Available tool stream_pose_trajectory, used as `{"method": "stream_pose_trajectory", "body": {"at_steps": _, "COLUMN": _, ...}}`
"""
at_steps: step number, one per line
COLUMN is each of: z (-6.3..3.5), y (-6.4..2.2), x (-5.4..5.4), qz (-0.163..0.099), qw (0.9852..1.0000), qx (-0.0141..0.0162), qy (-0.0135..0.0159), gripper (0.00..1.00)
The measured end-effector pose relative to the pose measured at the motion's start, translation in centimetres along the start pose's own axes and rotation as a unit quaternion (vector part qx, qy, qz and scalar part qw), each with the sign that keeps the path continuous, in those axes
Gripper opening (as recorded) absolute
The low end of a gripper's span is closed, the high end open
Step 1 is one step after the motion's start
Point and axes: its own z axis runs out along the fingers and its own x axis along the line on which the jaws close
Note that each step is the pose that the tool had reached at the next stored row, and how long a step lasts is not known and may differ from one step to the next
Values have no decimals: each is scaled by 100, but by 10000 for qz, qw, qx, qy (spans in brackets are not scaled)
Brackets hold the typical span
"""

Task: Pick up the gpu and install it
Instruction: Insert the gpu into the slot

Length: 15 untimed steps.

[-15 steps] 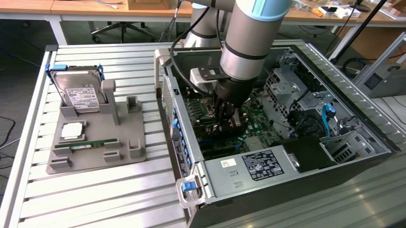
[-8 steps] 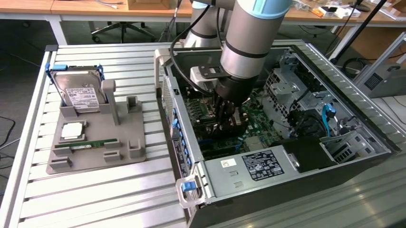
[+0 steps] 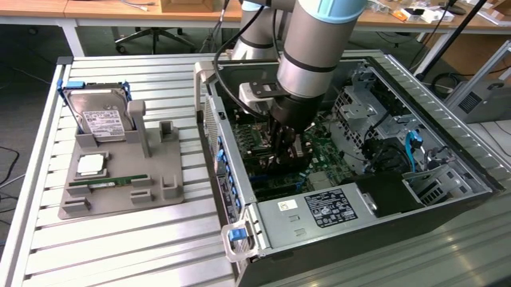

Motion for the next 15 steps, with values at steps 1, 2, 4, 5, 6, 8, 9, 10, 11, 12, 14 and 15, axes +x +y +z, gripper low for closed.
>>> {"method": "stream_pose_trajectory", "body": {"at_steps": 1, "z": 0, "y": 0, "x": -6, "qz": 0, "qw": 10000, "qx": 0, "qy": -1, "gripper": 27}}
{"method": "stream_pose_trajectory", "body": {"at_steps": 2, "z": -1, "y": 0, "x": -13, "qz": 1, "qw": 10000, "qx": 0, "qy": -1, "gripper": 27}}
{"method": "stream_pose_trajectory", "body": {"at_steps": 4, "z": -1, "y": 0, "x": -26, "qz": 1, "qw": 10000, "qx": 0, "qy": -4, "gripper": 27}}
{"method": "stream_pose_trajectory", "body": {"at_steps": 5, "z": -1, "y": 0, "x": -28, "qz": 1, "qw": 10000, "qx": 0, "qy": -8, "gripper": 27}}
{"method": "stream_pose_trajectory", "body": {"at_steps": 6, "z": -1, "y": 0, "x": -28, "qz": 1, "qw": 10000, "qx": 0, "qy": -17, "gripper": 27}}
{"method": "stream_pose_trajectory", "body": {"at_steps": 8, "z": -1, "y": 0, "x": -29, "qz": 6, "qw": 10000, "qx": 0, "qy": -20, "gripper": 27}}
{"method": "stream_pose_trajectory", "body": {"at_steps": 9, "z": -1, "y": 0, "x": -28, "qz": 6, "qw": 10000, "qx": 0, "qy": -19, "gripper": 27}}
{"method": "stream_pose_trajectory", "body": {"at_steps": 10, "z": -1, "y": 0, "x": -29, "qz": 6, "qw": 10000, "qx": 0, "qy": -19, "gripper": 27}}
{"method": "stream_pose_trajectory", "body": {"at_steps": 11, "z": -1, "y": 0, "x": -28, "qz": 6, "qw": 10000, "qx": 0, "qy": -19, "gripper": 27}}
{"method": "stream_pose_trajectory", "body": {"at_steps": 12, "z": -1, "y": 0, "x": -30, "qz": 6, "qw": 10000, "qx": 0, "qy": -19, "gripper": 27}}
{"method": "stream_pose_trajectory", "body": {"at_steps": 14, "z": -1, "y": 0, "x": -39, "qz": 5, "qw": 10000, "qx": 0, "qy": -19, "gripper": 27}}
{"method": "stream_pose_trajectory", "body": {"at_steps": 15, "z": -1, "y": 0, "x": -40, "qz": 5, "qw": 10000, "qx": 0, "qy": -19, "gripper": 27}}
